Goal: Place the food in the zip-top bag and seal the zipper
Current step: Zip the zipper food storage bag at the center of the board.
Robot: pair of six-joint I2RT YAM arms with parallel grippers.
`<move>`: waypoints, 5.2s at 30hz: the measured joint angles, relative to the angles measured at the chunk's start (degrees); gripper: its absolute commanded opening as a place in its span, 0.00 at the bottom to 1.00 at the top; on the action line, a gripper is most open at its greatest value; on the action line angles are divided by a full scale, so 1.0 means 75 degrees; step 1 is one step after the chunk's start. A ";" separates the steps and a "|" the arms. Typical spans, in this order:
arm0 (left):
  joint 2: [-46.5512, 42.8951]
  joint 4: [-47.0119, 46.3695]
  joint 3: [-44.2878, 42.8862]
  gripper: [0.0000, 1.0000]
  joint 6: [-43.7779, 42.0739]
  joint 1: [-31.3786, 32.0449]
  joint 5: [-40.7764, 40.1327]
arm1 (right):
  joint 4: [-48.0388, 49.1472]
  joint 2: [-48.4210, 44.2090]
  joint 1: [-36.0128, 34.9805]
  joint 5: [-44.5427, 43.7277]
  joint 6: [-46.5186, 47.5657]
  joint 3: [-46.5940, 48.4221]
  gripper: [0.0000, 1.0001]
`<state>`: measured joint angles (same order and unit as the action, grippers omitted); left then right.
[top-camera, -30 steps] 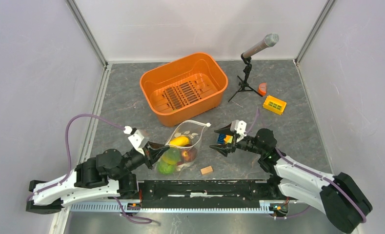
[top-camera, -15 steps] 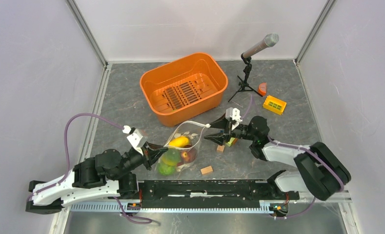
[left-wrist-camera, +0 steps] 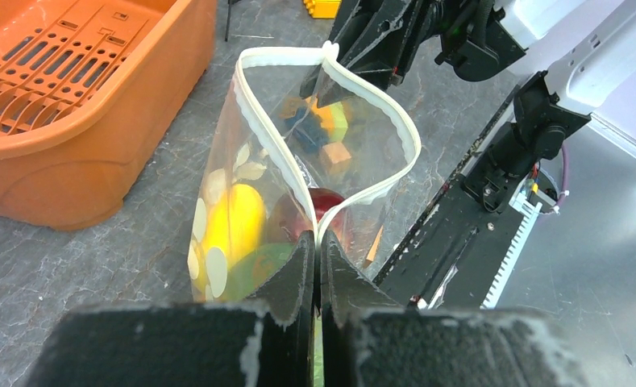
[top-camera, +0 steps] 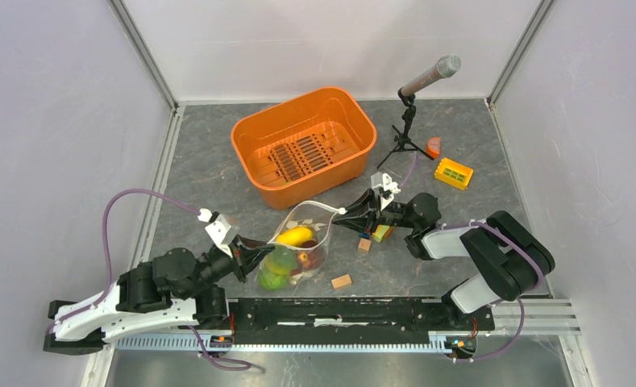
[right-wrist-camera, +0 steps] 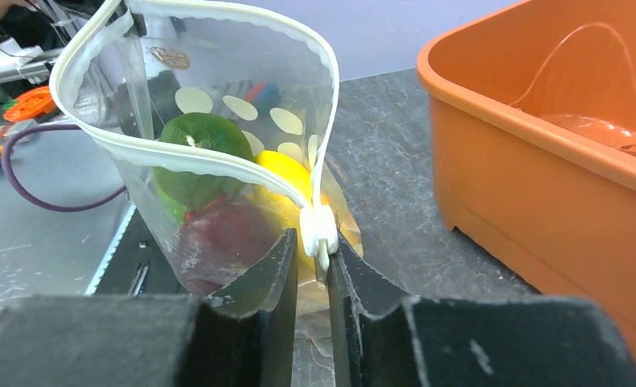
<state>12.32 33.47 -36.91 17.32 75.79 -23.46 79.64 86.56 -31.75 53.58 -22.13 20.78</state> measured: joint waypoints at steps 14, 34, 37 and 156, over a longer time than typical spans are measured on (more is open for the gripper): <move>-0.0539 0.0154 0.0000 0.02 0.0149 0.0000 -0.0140 | -0.0761 -0.0863 0.0076 -0.1046 0.0425 -0.0420 0.00; -0.0297 0.0755 -0.0731 0.85 0.0309 0.0020 -0.1512 | -0.5365 -0.4243 0.0166 -0.1836 0.1909 -0.0259 0.00; -0.0055 0.0857 -0.1131 0.92 0.0300 0.0020 -0.1673 | -0.5974 -0.4479 0.0163 -0.1900 0.1891 0.0058 0.00; 0.5289 -0.2247 -0.2127 0.10 -0.5115 -0.1390 0.4130 | -1.0739 -0.4520 -0.2381 -0.2873 0.3273 0.2771 0.00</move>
<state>51.99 16.62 -52.86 -21.04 65.36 7.51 -0.91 52.66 -49.60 32.03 2.42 41.56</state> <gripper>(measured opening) 0.180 0.004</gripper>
